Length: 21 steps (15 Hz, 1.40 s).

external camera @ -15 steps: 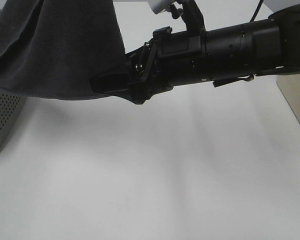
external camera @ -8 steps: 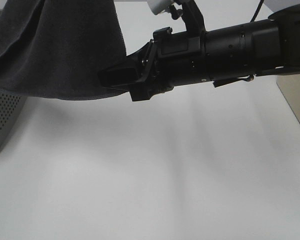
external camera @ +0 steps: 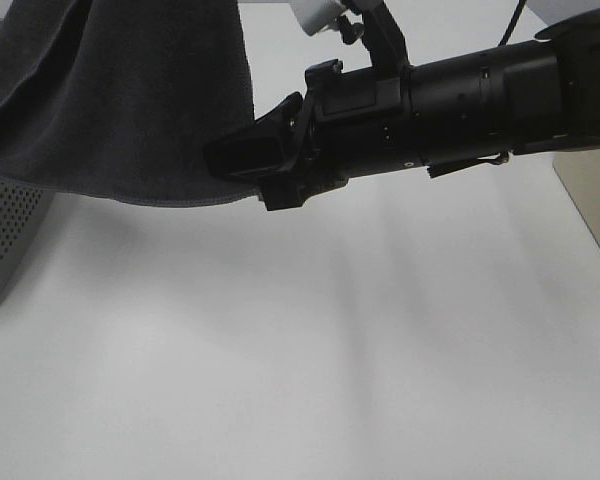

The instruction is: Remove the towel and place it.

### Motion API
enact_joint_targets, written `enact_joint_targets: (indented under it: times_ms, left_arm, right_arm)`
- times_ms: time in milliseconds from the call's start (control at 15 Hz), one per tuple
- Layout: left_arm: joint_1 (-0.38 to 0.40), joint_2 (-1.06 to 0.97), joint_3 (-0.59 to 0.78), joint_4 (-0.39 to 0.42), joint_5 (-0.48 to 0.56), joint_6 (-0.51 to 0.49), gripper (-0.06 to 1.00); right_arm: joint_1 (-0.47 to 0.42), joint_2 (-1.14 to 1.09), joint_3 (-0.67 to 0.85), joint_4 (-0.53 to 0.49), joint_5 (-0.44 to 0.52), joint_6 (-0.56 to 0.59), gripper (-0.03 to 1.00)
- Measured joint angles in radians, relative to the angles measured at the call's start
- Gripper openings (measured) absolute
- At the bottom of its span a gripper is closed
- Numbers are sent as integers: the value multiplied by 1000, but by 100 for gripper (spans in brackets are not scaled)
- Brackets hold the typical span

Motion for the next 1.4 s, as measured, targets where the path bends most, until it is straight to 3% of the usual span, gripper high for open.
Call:
enact_joint_targets:
  times_ms: [133, 400, 600, 800, 867, 933, 1000, 1200, 1267, 1400]
  left_arm:
    - [0, 0, 0, -1, 0, 0, 0]
    - [0, 0, 0, -1, 0, 0, 0]
    - [0, 0, 0, -1, 0, 0, 0]
    - [0, 0, 0, 10, 0, 0, 0]
    - [0, 0, 0, 14, 0, 0, 0]
    - [0, 0, 0, 44, 0, 0, 0]
    - [0, 0, 0, 58, -1, 0, 0]
    - [0, 11, 0, 164, -31, 0, 0]
    - [0, 45, 0, 227, -64, 0, 0]
    - [0, 86, 0, 299, -123, 0, 0]
  right_arm:
    - [0, 0, -15, -70, -6, 81, 1]
    - [0, 0, -128, -410, -18, 460, 1]
    - [0, 0, -251, -792, 40, 899, 1]
    - [0, 1, -398, -1151, 170, 1290, 1]
    - [0, 1, -418, -1190, 195, 1335, 1]
    - [0, 1, -485, -1302, 286, 1422, 1]
    - [0, 1, -507, -1326, 308, 1441, 1]
    - [0, 1, -636, -1483, 451, 1543, 1]
    - [0, 1, -739, -1586, 506, 1598, 1]
    - [0, 8, -858, -1692, 538, 1643, 1]
